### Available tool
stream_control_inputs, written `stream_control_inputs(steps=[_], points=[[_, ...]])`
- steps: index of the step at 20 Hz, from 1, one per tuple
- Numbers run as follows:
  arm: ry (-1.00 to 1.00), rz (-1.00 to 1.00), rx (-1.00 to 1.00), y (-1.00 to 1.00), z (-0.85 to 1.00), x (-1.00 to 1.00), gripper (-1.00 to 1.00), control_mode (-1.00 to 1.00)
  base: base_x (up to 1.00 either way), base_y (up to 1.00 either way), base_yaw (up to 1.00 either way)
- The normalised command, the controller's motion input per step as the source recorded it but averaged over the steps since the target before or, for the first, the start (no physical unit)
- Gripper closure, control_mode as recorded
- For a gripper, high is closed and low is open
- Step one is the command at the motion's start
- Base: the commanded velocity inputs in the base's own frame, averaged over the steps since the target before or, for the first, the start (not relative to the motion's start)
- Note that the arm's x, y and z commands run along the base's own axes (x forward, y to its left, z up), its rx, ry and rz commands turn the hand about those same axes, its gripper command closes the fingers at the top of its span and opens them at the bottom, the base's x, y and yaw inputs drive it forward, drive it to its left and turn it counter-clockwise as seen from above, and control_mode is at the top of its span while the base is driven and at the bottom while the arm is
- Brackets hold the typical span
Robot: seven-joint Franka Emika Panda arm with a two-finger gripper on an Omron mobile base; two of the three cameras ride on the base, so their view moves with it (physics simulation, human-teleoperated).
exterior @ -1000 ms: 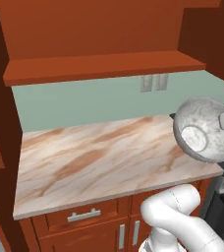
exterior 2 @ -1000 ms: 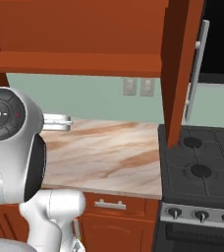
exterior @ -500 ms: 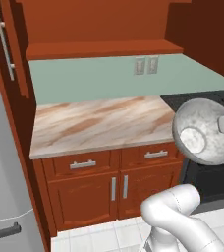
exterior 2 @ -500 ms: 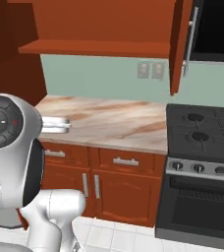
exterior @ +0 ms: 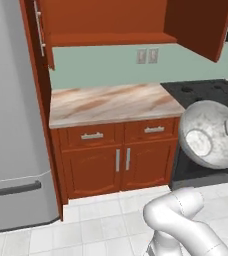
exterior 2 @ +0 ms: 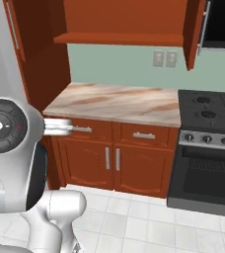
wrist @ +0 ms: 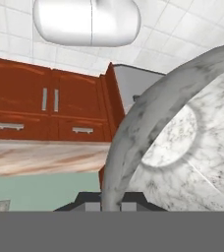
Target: Take the smaller bowl and place it next to the appetizer plate on the dining counter , and place the larger bowl next to the plate with cooked food.
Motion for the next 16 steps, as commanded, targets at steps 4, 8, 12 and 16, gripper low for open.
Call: stream_control_inputs(steps=[4,8,12,16], points=[[0.00,0.00,0.00,0.00,0.00,0.00,1.00,1.00,-0.26,0.99,0.03],[0.00,0.00,0.00,0.00,0.00,0.00,1.00,1.00,-0.14,1.00,0.03],[0.00,0.00,0.00,0.00,0.00,0.00,1.00,1.00,-0.20,1.00,0.04],[0.00,0.00,0.00,0.00,0.00,0.00,1.00,1.00,-0.75,0.92,0.05]])
